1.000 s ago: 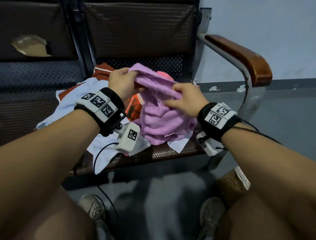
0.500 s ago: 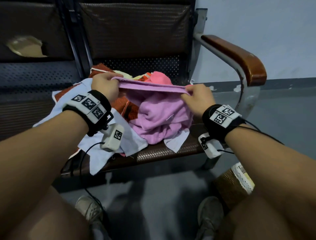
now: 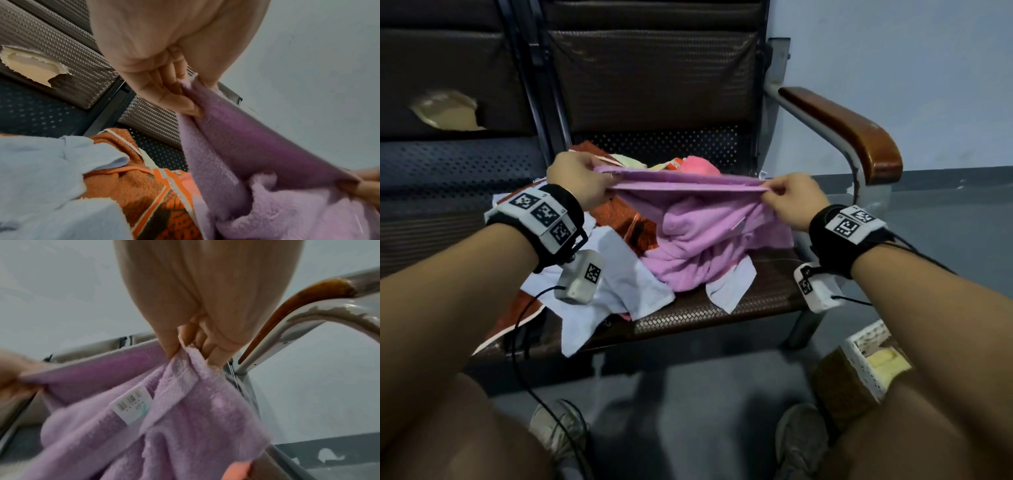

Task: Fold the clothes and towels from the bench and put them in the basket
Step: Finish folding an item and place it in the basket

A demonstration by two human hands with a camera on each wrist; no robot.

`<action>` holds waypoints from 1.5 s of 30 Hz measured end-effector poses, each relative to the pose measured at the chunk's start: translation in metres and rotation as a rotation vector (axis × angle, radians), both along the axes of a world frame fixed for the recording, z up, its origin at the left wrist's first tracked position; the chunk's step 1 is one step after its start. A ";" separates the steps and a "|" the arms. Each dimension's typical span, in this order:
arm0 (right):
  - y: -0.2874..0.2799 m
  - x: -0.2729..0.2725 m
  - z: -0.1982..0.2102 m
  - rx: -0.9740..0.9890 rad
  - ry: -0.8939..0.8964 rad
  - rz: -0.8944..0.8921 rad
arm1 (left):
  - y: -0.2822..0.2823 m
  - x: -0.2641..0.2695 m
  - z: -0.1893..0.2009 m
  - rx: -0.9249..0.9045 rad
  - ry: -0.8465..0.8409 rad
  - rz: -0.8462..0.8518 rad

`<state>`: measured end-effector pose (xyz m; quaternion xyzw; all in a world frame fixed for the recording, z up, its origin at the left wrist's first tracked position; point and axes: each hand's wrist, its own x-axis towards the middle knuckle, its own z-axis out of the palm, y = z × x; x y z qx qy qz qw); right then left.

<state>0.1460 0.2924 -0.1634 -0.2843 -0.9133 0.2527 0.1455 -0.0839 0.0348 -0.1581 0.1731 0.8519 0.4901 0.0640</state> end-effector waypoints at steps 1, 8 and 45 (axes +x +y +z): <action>0.002 -0.002 0.006 -0.057 0.066 -0.012 | 0.001 0.000 0.003 -0.009 0.027 0.014; -0.007 -0.018 0.063 -0.126 0.291 -0.010 | 0.018 -0.003 0.050 0.310 0.028 0.054; -0.025 -0.018 0.138 -0.524 0.214 -0.091 | 0.031 0.048 0.122 0.479 -0.067 -0.180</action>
